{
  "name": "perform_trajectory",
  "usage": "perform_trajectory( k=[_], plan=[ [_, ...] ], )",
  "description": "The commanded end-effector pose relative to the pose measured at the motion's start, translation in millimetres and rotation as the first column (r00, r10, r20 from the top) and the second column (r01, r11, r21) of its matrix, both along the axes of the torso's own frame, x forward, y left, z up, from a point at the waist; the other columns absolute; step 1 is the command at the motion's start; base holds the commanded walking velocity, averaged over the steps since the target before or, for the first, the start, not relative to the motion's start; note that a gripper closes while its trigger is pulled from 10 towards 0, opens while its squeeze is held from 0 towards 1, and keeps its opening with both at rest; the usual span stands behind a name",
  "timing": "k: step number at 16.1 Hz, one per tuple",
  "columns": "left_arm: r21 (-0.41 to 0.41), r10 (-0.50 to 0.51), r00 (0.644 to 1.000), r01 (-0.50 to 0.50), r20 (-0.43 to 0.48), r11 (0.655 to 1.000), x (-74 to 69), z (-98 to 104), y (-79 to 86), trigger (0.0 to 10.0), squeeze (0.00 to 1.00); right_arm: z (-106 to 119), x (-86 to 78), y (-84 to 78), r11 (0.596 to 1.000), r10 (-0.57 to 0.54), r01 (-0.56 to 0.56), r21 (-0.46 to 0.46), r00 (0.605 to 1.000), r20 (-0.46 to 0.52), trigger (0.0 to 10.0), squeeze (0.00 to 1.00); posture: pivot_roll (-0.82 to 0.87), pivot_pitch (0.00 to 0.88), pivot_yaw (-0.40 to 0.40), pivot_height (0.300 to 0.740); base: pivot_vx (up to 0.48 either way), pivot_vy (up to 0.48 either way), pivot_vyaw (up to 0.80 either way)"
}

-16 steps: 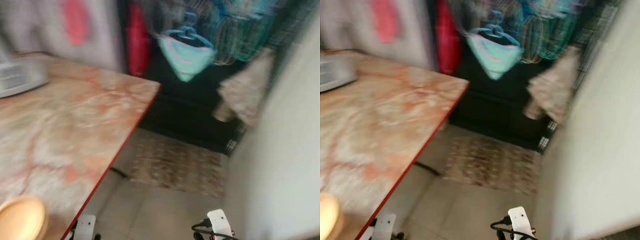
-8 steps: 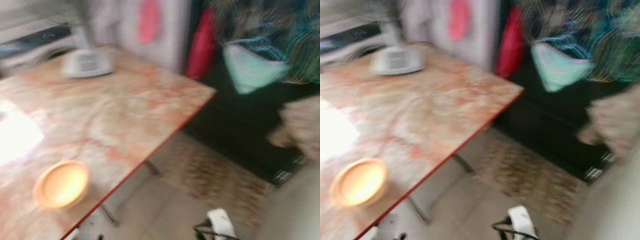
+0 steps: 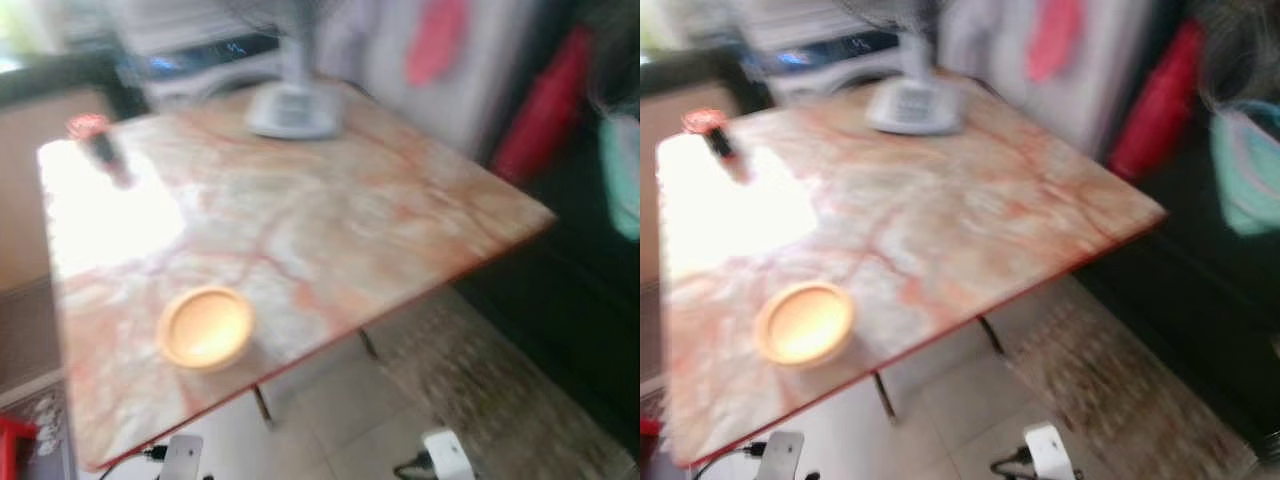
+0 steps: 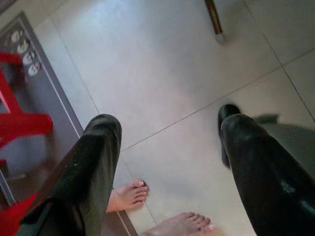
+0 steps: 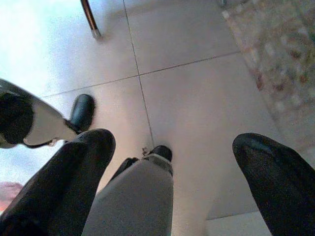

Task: Restocking fridge

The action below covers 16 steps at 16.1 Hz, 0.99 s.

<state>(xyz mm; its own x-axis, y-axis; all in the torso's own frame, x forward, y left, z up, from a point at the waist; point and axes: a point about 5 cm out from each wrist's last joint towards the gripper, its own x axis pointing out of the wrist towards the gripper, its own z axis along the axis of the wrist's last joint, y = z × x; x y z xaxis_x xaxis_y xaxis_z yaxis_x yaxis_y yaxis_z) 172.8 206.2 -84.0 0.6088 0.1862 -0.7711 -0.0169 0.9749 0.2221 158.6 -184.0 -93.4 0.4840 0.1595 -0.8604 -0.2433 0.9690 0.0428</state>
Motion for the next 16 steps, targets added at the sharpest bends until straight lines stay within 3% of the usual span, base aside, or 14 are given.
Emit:
perform_trajectory(
  k=[1,12,16],
  plan=[
    [0.024,-0.018,1.0,0.018,-0.02,1.0,-5.4,-1.8,3.6,10.0,0.0,0.6,4.0,10.7,1.0,0.026,-0.026,0.018,1.0,0.008,10.0,0.0,-0.08,0.081,-0.005,0.74,0.0,0.0,0.8],
    [0.029,-0.037,0.999,0.037,-0.018,0.999,-4.5,-2.2,-0.9,10.0,0.0,1.4,6.7,12.8,0.999,0.025,-0.025,0.02,1.0,0.01,10.0,0.0,-0.07,0.082,-0.013,0.74,0.0,0.0,0.8],
    [0.04,-0.062,0.998,0.061,0.02,0.997,0.0,0.6,-2.6,10.0,0.0,1.0,7.0,16.0,0.999,0.0,0.0,0.033,1.0,0.008,10.0,0.0,-0.06,0.082,-0.007,0.74,0.0,0.0,0.0]
  ],
)
